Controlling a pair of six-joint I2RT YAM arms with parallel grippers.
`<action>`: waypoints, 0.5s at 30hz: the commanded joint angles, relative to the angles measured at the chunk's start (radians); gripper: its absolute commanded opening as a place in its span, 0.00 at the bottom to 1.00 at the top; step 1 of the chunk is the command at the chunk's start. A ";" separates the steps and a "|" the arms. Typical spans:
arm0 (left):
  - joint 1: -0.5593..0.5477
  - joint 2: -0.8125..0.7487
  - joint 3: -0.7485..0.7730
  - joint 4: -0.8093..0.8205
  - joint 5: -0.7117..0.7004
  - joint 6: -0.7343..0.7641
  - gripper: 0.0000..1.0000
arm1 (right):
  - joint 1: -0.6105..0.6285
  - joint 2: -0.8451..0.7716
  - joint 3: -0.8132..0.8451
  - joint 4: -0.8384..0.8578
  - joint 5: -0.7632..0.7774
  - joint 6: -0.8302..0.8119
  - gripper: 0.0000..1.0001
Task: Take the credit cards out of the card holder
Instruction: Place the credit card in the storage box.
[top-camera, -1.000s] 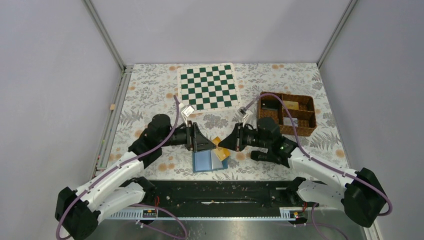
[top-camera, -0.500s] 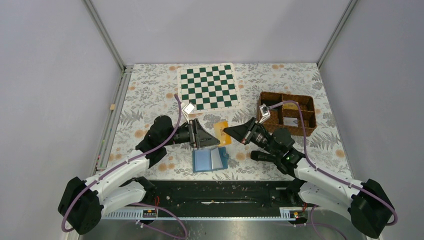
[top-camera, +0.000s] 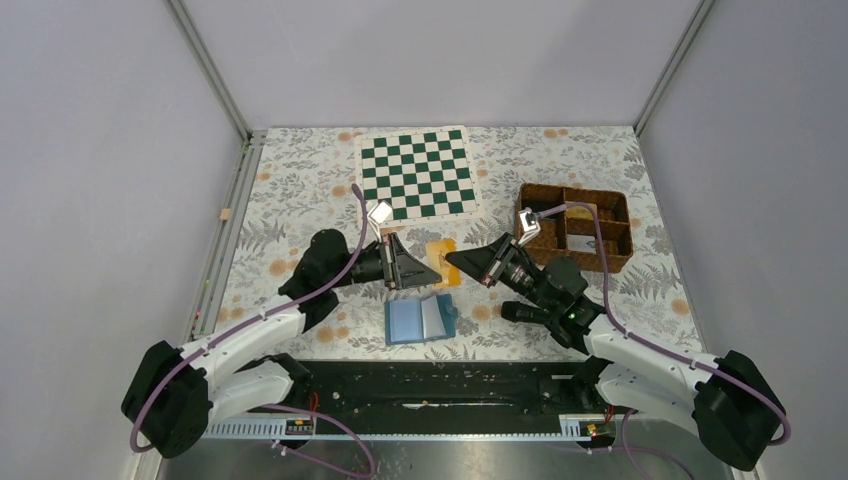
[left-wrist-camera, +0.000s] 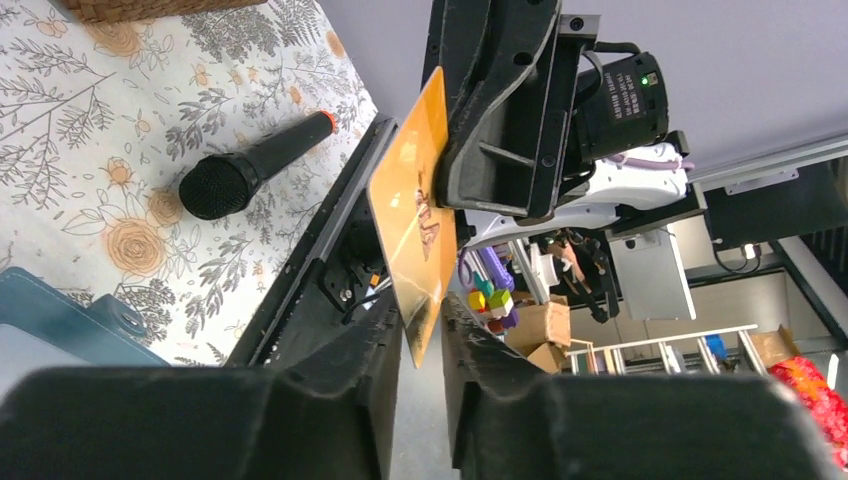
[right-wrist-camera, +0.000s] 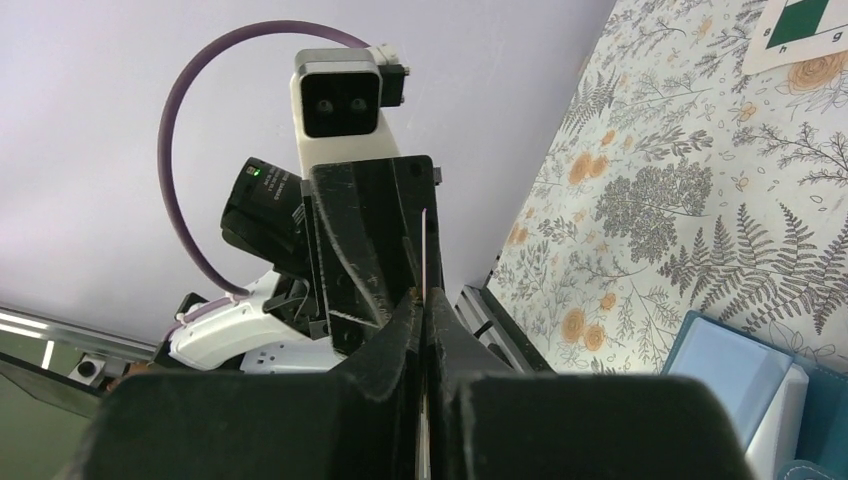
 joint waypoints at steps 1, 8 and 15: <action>0.001 0.024 -0.008 0.137 0.047 -0.037 0.11 | 0.007 -0.007 0.003 0.058 0.020 0.005 0.01; 0.003 0.005 0.010 0.083 0.124 0.001 0.00 | -0.007 -0.086 0.133 -0.335 -0.120 -0.332 0.38; 0.004 -0.051 0.093 -0.361 0.196 0.277 0.00 | -0.090 -0.125 0.346 -0.762 -0.349 -0.620 0.53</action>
